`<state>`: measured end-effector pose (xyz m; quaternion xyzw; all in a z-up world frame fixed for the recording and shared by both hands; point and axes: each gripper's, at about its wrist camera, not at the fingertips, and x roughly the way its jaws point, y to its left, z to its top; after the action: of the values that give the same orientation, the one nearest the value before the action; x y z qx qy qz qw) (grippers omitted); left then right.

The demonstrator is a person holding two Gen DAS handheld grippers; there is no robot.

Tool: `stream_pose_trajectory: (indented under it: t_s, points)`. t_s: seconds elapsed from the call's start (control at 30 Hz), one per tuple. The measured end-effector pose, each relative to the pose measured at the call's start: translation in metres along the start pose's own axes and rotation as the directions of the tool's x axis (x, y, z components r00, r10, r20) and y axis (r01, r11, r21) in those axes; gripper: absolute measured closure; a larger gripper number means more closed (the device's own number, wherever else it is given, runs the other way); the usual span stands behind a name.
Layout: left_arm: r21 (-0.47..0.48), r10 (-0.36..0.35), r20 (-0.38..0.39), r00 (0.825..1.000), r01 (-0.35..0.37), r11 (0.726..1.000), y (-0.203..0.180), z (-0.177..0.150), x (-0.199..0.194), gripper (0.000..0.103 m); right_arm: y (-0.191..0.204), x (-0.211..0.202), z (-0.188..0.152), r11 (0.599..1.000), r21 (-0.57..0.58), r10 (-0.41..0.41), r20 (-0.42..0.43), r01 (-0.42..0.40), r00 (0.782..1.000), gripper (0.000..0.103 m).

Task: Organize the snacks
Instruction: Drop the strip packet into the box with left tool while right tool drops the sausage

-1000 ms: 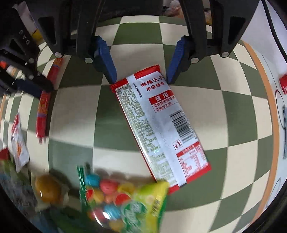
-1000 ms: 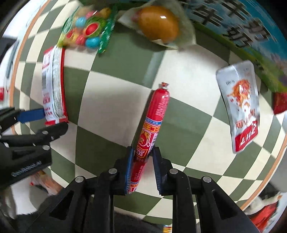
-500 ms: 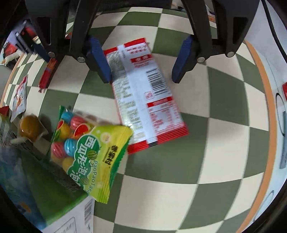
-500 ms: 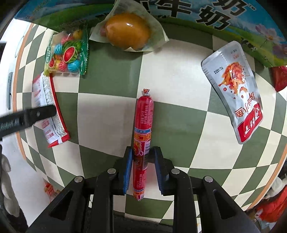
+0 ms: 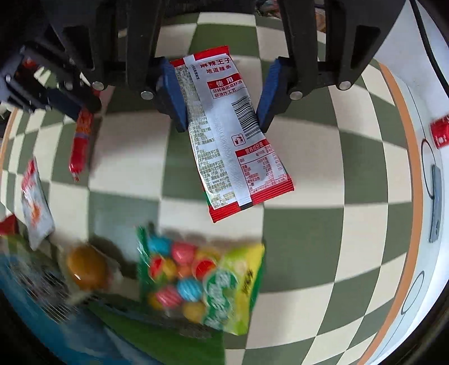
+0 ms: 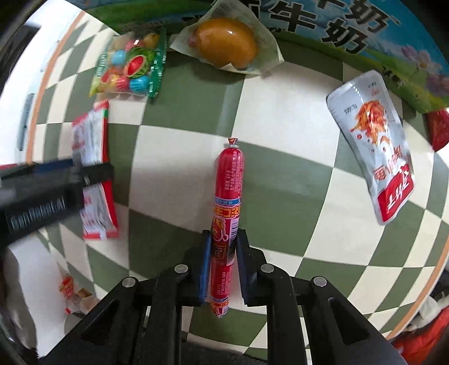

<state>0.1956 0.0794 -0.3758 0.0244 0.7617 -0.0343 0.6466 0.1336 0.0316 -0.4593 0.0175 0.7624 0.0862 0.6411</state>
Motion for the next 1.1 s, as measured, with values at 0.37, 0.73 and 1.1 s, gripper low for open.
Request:
stream_pose_trajectory:
  t_s: [0.37,0.73,1.1]
  points:
    - [0.067,-0.049,0.143,0.989,0.040,0.997,-0.031,-0.045,-0.070,0.056,-0.012,-0.051,-0.031,0.985,-0.013,0.174,0.095,-0.173,0.980,0.085]
    - [0.158,-0.173,0.310,0.935,0.128,0.979,-0.069,0.041,-0.201,0.056,-0.065,-0.218,0.008,0.956,-0.048,0.285,0.371,-0.289,0.884,0.085]
    - [0.121,-0.033,0.231,0.972,0.005,0.993,-0.073,0.205,-0.192,0.056,-0.128,-0.270,0.136,0.985,0.032,0.139,0.423,-0.169,0.895,0.085]
